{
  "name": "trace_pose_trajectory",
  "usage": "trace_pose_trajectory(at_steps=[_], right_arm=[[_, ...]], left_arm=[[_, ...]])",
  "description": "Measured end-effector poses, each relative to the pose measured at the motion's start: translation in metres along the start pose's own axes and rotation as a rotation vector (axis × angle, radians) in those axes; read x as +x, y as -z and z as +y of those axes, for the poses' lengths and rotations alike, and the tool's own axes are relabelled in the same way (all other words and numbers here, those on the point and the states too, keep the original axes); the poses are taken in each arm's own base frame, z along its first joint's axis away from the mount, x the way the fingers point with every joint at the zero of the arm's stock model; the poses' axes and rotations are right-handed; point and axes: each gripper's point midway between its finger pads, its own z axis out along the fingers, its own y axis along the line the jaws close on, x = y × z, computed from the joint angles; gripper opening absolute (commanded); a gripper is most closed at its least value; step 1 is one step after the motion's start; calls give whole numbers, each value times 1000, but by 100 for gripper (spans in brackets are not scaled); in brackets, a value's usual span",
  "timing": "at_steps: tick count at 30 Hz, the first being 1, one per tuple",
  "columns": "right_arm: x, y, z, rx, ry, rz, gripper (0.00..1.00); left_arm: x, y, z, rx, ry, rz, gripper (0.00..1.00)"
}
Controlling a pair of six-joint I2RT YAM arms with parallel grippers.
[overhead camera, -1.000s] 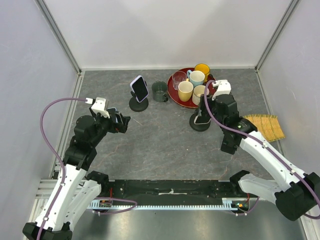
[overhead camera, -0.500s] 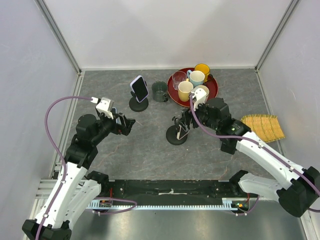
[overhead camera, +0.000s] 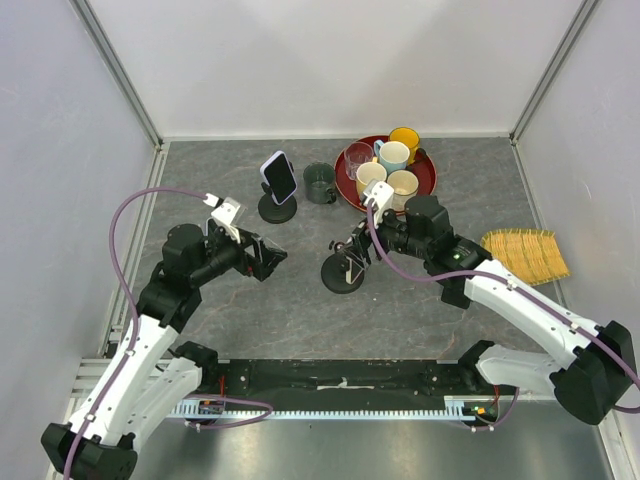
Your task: Remove the phone from the phone stand
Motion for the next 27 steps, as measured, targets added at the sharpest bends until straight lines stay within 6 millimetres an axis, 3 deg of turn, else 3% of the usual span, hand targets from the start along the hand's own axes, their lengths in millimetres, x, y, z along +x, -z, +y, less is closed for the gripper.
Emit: trace_pose_trajectory(at_steps=[6, 15, 20, 22, 27], right_arm=[[-1, -2, 3, -19, 21, -3, 62], [0, 1, 1, 7, 13, 2, 83], [3, 7, 0, 33, 7, 10, 90], [4, 9, -2, 46, 8, 14, 98], [10, 12, -7, 78, 3, 38, 98]], left_arm=[[3, -2, -11, 59, -12, 14, 92], [4, -3, -12, 63, -13, 18, 91], [5, -4, -13, 69, -15, 25, 91], [6, -4, -13, 70, -16, 27, 91], [8, -6, -14, 77, -17, 39, 91]])
